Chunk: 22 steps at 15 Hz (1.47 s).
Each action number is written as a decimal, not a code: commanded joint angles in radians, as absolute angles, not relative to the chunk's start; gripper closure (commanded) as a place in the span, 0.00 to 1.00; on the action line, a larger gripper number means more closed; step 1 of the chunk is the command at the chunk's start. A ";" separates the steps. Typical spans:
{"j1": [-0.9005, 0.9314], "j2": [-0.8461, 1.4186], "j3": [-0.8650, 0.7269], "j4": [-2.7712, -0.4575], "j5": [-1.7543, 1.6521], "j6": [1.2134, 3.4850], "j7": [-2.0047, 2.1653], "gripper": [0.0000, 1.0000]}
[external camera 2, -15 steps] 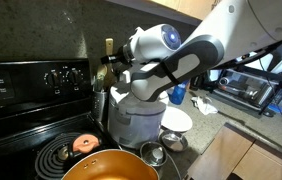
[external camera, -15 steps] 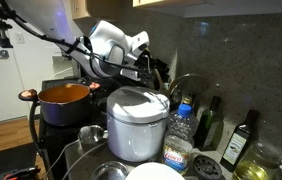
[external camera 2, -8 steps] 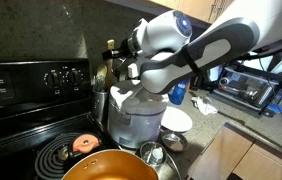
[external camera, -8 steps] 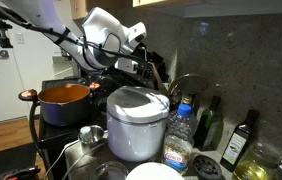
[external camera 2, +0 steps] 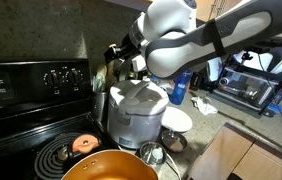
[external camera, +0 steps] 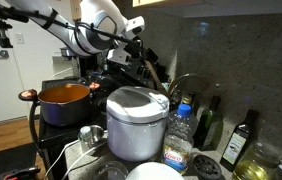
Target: Remove the wooden spatula from the pot and place it in the cutlery holder
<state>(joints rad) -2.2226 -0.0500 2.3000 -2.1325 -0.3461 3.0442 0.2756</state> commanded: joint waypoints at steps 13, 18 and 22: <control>-1.899 0.015 2.064 -2.154 -0.351 2.742 0.281 0.00; -1.778 0.099 1.956 -2.163 -0.373 2.676 0.255 0.00; -1.700 0.214 1.905 -2.167 -0.421 2.589 0.252 0.00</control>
<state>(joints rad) -1.8605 0.0857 2.0375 -2.1453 -0.3631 2.6623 0.2647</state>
